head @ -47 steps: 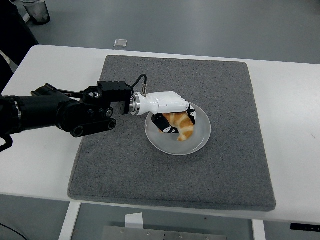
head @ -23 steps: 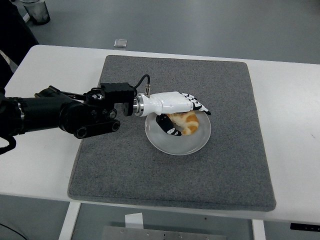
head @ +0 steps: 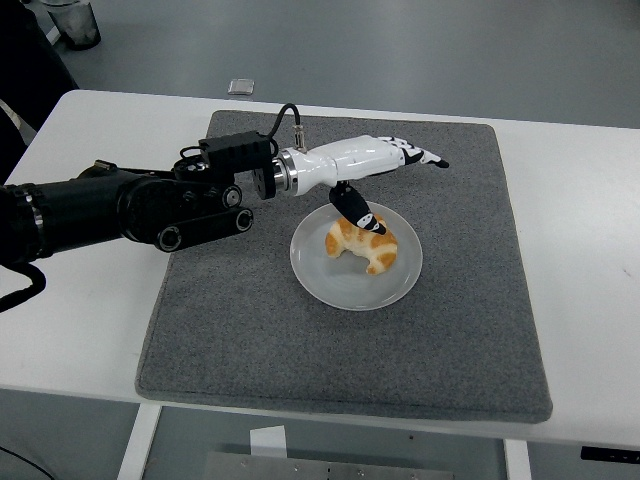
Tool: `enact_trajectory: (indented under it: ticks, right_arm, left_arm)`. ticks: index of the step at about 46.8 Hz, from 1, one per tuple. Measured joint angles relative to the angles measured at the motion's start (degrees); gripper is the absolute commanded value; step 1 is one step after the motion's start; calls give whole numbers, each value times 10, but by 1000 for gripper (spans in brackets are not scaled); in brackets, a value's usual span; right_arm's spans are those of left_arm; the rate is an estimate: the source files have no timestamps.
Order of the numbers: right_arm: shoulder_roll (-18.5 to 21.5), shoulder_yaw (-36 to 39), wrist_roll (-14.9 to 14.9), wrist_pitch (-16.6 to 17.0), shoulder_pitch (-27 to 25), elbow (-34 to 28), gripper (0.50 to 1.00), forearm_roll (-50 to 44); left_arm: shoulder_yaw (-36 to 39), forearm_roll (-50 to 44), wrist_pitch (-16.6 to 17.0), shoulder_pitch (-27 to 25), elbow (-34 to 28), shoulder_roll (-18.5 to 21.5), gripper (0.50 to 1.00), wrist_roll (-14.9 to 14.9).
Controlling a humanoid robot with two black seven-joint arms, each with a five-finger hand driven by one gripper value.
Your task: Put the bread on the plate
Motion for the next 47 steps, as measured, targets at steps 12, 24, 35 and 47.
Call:
enact_trajectory:
  ticks: [12,24,35,47]
  right_arm:
    - [0,0,0,0,0,0,952,0]
    - [0,0,0,0,0,0,952,0]
    - [0,0,0,0,0,0,952,0]
    - [0,0,0,0,0,0,952,0]
  left_arm:
    - [-59,-126,-3,1,6,1,996,4]
    - [-62,-383,4,-1,29,0,996,8]
    - [-102,-612,1,8,64,23,1000,9]
    - [-201,-720,-13,63,94,48,1000,29]
